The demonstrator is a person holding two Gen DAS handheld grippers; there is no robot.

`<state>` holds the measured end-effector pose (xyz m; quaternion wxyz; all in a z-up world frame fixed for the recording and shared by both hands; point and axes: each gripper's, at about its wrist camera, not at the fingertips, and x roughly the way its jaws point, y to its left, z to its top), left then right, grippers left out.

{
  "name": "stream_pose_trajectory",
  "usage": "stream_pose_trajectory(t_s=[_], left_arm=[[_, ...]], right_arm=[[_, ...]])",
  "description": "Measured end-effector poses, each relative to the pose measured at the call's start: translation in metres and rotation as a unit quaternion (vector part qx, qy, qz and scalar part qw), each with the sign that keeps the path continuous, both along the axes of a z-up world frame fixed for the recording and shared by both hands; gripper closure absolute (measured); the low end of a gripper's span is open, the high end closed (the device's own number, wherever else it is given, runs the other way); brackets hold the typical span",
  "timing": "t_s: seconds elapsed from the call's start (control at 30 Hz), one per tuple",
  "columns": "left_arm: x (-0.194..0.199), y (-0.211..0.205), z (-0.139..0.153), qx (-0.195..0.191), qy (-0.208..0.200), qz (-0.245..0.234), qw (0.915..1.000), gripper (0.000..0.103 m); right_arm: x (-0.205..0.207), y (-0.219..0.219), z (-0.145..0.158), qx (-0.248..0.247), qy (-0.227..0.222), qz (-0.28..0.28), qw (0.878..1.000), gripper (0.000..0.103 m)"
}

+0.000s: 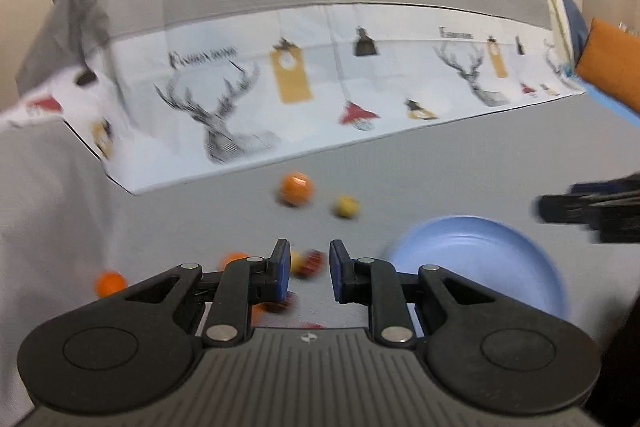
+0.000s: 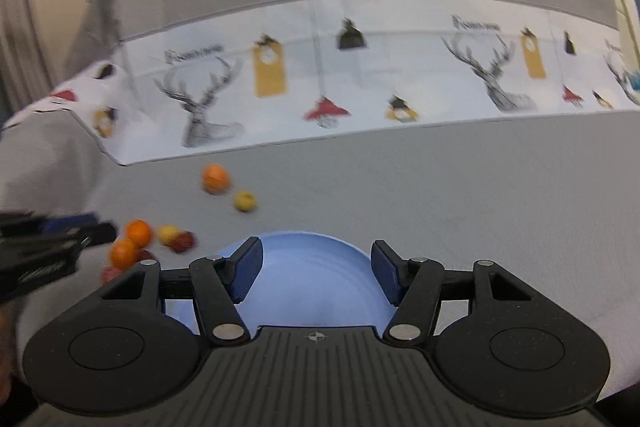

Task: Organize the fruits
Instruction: 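Grasp an orange with the left tool while the right tool grasps a wrapped red fruit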

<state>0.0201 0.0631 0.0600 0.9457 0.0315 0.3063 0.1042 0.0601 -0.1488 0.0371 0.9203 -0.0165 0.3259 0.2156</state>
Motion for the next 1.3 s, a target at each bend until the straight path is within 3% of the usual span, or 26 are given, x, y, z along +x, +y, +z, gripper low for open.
stream_pose_trajectory(t_s=[0.07, 0.1, 0.23, 0.33, 0.5, 0.57, 0.6, 0.7, 0.8, 1.3], left_arm=[[-0.005, 0.016, -0.011, 0.006, -0.002, 0.017, 0.9998, 0.080], [-0.005, 0.024, -0.015, -0.014, 0.007, 0.036, 0.9992, 0.080], [-0.014, 0.044, -0.005, -0.082, -0.030, 0.063, 0.9942, 0.080], [-0.010, 0.059, -0.008, -0.118, -0.018, 0.082, 0.9895, 0.080], [-0.008, 0.094, -0.021, -0.196, 0.001, 0.139, 0.9707, 0.079], [-0.006, 0.103, -0.025, -0.211, 0.008, 0.149, 0.9660, 0.077], [-0.005, 0.104, -0.027, -0.217, 0.012, 0.150, 0.9645, 0.070], [-0.001, 0.105, -0.030, -0.218, 0.016, 0.150, 0.9642, 0.059], [0.005, 0.103, -0.035, -0.216, 0.025, 0.146, 0.9651, 0.055], [0.032, 0.103, -0.061, -0.207, 0.071, 0.144, 0.9650, 0.058]], right_arm=[[-0.006, 0.008, 0.005, 0.002, -0.007, 0.017, 1.000, 0.041], [-0.009, 0.011, 0.006, 0.003, -0.008, 0.023, 1.000, 0.041], [-0.017, 0.022, 0.011, 0.019, -0.011, 0.051, 0.998, 0.041], [-0.025, 0.034, 0.005, 0.022, -0.028, 0.085, 0.996, 0.041], [-0.040, 0.059, -0.021, -0.015, -0.061, 0.154, 0.986, 0.041], [-0.042, 0.068, -0.029, -0.017, -0.063, 0.173, 0.983, 0.041], [-0.042, 0.073, -0.032, -0.017, -0.060, 0.179, 0.982, 0.041], [-0.041, 0.088, -0.041, -0.016, -0.048, 0.194, 0.980, 0.041], [-0.040, 0.104, -0.050, -0.014, -0.038, 0.208, 0.977, 0.041], [-0.017, 0.156, -0.082, -0.023, 0.003, 0.233, 0.972, 0.039]])
